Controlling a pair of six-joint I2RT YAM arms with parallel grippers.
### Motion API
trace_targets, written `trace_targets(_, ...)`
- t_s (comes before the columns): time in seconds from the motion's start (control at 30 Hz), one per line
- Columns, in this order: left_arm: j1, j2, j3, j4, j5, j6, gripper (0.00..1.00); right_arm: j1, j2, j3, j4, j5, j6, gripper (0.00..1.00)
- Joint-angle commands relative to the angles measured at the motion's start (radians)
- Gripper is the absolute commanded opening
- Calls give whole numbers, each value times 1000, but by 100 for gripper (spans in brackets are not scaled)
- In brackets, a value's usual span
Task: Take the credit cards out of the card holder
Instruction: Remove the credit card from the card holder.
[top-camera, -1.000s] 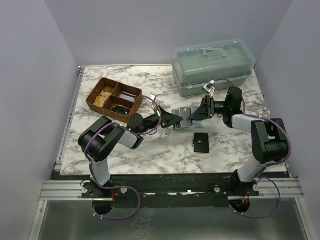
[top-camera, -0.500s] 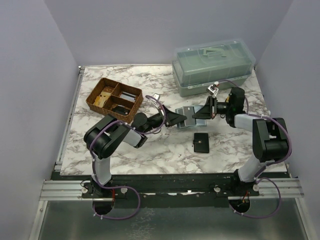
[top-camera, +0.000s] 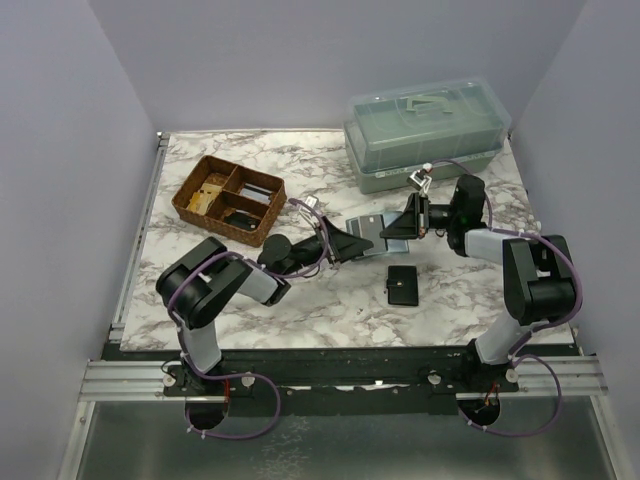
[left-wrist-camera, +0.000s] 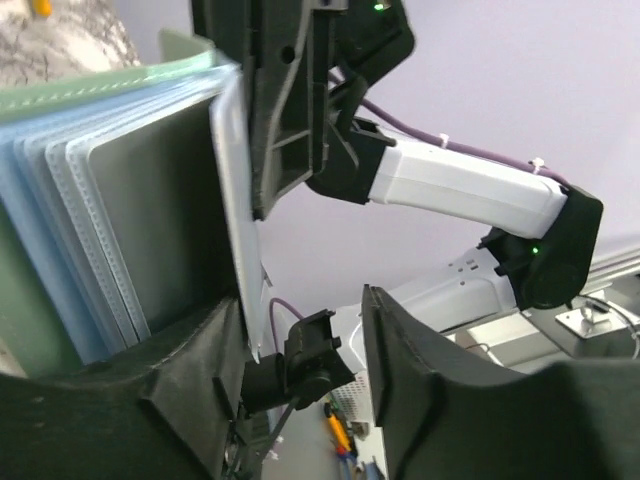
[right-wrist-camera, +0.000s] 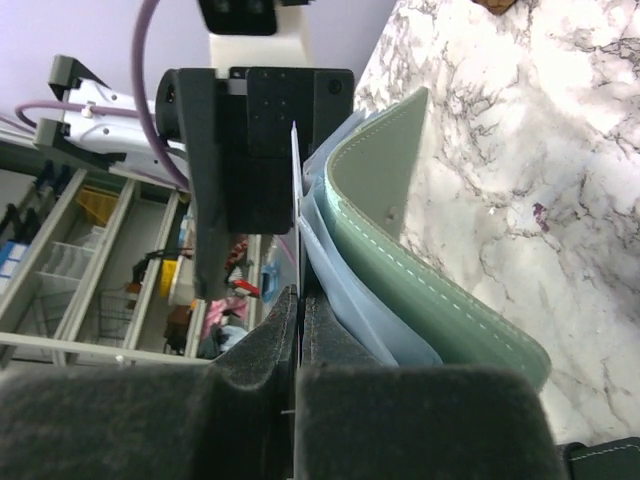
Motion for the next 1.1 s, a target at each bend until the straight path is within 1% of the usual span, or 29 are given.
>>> trace_targets(0.0,30,-126,-39,-21,-12,78,58,7,-27,-8,54,-4,22,0)
trace_targets(0.07,50,-171,-65,-52,-10,98,59,7,-26,-8,60,-6,27,0)
trace_targets(0.2,95,-245,-149,-58,-10,121,61,7,-29,-11,81,-9,42,0)
trace_targets(0.33,119,-303,-223,-101,-27,162,70,7,-31,-15,93,-9,51,0)
trace_targets(0.37,119,-315,-236,-117,-39,173,74,7,-31,-14,95,-9,53,0)
trace_targets(0.4,120,-326,-248,-133,-55,182,80,7,-32,-15,98,-9,54,0)
trace_targets(0.43,120,-333,-258,-153,-75,192,94,7,-30,-17,100,-11,56,0)
trace_targets(0.47,121,-338,-266,-174,-95,201,98,7,-29,-18,105,-11,60,0)
trace_targets(0.57,120,-327,-266,-207,-124,225,99,7,-23,-21,132,-14,80,0)
trace_targets(0.73,118,-248,-191,-209,-53,237,99,7,-22,-25,159,-20,100,0)
trace_targets(0.87,115,-198,-145,-205,-22,239,99,7,-19,-27,177,-23,113,0)
trace_targets(0.97,104,-164,-112,-186,3,235,97,7,-14,-29,193,-25,127,0)
trace_targets(1.07,103,-119,-98,-102,15,207,95,7,-10,-31,204,-27,136,0)
